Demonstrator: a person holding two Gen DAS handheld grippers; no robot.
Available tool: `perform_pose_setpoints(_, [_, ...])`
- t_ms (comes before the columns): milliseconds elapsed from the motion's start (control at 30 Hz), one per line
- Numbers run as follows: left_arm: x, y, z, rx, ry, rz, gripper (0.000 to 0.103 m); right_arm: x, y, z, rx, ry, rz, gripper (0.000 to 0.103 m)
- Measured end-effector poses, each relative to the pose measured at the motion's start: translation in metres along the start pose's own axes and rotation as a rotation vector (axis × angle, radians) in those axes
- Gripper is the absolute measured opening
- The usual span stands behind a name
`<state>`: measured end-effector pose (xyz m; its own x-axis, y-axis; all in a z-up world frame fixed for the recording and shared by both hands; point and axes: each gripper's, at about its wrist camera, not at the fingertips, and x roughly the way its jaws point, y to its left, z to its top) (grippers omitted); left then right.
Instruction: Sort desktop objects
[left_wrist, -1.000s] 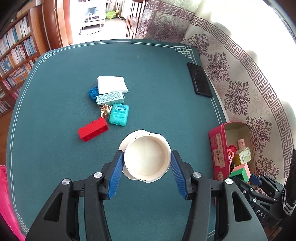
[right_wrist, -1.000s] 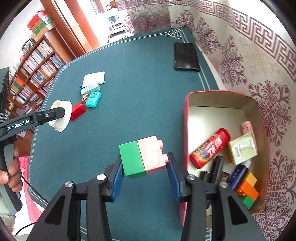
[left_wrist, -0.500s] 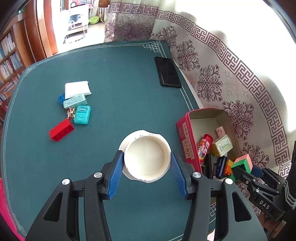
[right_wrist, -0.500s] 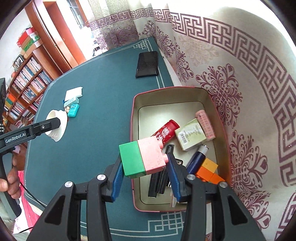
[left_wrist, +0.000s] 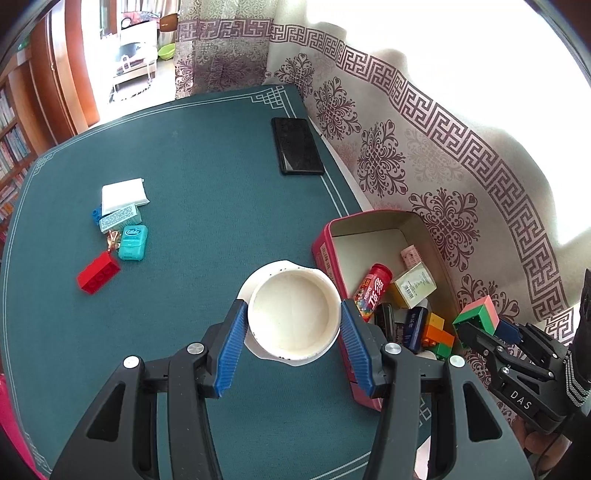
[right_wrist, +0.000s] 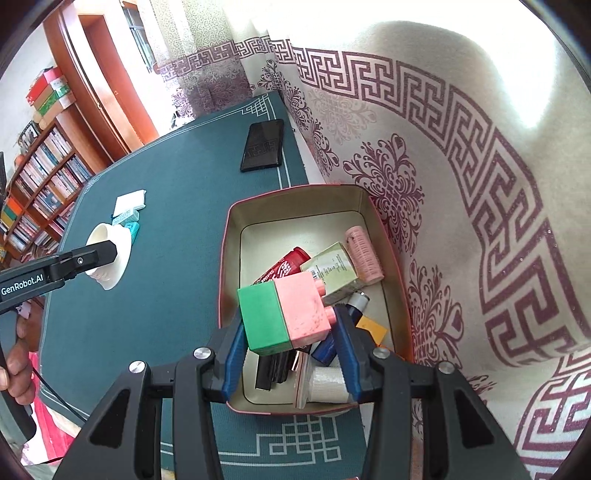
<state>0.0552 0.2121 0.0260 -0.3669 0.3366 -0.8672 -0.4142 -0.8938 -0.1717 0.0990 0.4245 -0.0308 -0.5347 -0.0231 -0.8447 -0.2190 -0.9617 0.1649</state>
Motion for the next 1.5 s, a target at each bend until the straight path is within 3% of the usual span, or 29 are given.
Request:
perform_pose_setpoints(167, [0.001,-0.01,0.002,0.015,0.0,-0.005,0.054,-0.003,-0.004,-0.001,0.004,-0.01,-0.004,0.048])
perform_pose_setpoints(367, [0.002,-0.024,0.006,0.035,-0.001,-0.015,0.054,-0.006,-0.009,-0.002,0.015,-0.019,-0.005,0.064])
perform_pose_setpoints(1100, [0.005,-0.089,0.026,0.157,-0.005,-0.089,0.054,-0.009,-0.018,-0.009,0.029,-0.017,-0.003,0.067])
perform_pose_setpoints(1367, [0.01,-0.066,0.02,0.113,0.011,-0.056,0.054,-0.011,-0.017,-0.012,0.026,-0.013,0.001,0.067])
perform_pose_setpoints(1500, [0.025,-0.042,0.006,0.053,0.065,-0.031,0.054,-0.006,-0.01,-0.011,0.014,-0.001,0.003,0.067])
